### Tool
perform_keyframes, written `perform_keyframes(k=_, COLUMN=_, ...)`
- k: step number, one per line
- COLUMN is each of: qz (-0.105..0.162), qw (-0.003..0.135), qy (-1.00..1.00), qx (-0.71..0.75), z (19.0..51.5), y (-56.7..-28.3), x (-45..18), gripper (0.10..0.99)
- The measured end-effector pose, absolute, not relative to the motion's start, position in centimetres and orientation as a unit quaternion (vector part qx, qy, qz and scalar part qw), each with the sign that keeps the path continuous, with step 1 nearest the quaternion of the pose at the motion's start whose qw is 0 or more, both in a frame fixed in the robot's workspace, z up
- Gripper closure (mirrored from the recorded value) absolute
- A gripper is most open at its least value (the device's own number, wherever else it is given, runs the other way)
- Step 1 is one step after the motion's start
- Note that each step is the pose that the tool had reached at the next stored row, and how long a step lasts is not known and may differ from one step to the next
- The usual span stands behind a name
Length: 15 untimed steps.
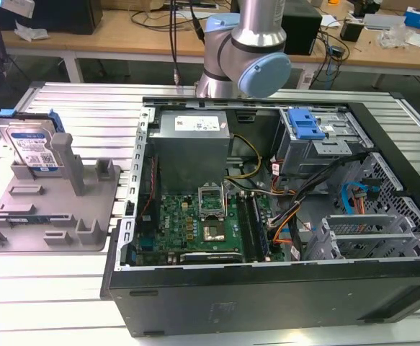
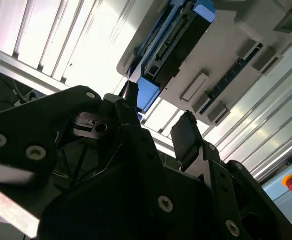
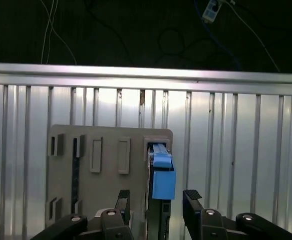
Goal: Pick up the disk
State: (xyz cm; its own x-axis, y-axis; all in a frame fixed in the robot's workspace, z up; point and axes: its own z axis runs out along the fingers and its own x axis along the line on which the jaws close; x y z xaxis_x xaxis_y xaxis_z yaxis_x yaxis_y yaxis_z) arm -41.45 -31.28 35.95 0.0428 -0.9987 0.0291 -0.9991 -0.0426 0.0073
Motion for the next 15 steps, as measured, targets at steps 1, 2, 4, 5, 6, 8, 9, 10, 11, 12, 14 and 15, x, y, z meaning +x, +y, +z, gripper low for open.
perform_keyframes(k=1, qz=0.008, qw=0.013, qy=-0.692, qx=0.722, z=35.95, y=-31.16, x=-41.46, gripper=0.545)
perform_keyframes(k=2, qz=0.008, qw=0.013, qy=-0.692, qx=0.722, z=35.93, y=-31.05, x=-41.47, gripper=0.545)
perform_keyframes(k=4, qz=0.008, qw=0.013, qy=-0.692, qx=0.722, z=35.82, y=-30.87, x=-41.52, gripper=0.545)
perform_keyframes(k=5, qz=0.008, qw=0.013, qy=-0.692, qx=0.722, z=35.72, y=-30.86, x=-41.58, gripper=0.545)
perform_keyframes(k=6, qz=0.008, qw=0.013, qy=-0.692, qx=0.722, z=35.62, y=-30.87, x=-41.63, gripper=0.545)
perform_keyframes(k=8, qz=0.008, qw=0.013, qy=-0.692, qx=0.722, z=35.48, y=-30.86, x=-41.76, gripper=0.545)
perform_keyframes(k=9, qz=0.008, qw=0.013, qy=-0.692, qx=0.722, z=35.44, y=-30.86, x=-41.8, gripper=0.545)
perform_keyframes(k=10, qz=0.008, qw=0.013, qy=-0.692, qx=0.722, z=35.4, y=-30.86, x=-41.84, gripper=0.545)
perform_keyframes(k=11, qz=0.008, qw=0.013, qy=-0.692, qx=0.722, z=35.35, y=-30.86, x=-41.89, gripper=0.545)
perform_keyframes(k=12, qz=0.008, qw=0.013, qy=-0.692, qx=0.722, z=35.28, y=-30.86, x=-41.94, gripper=0.545)
perform_keyframes(k=14, qz=0.008, qw=0.013, qy=-0.692, qx=0.722, z=35.11, y=-30.86, x=-41.96, gripper=0.545)
perform_keyframes(k=15, qz=0.008, qw=0.013, qy=-0.692, qx=0.722, z=35.04, y=-30.86, x=-41.96, gripper=0.545)
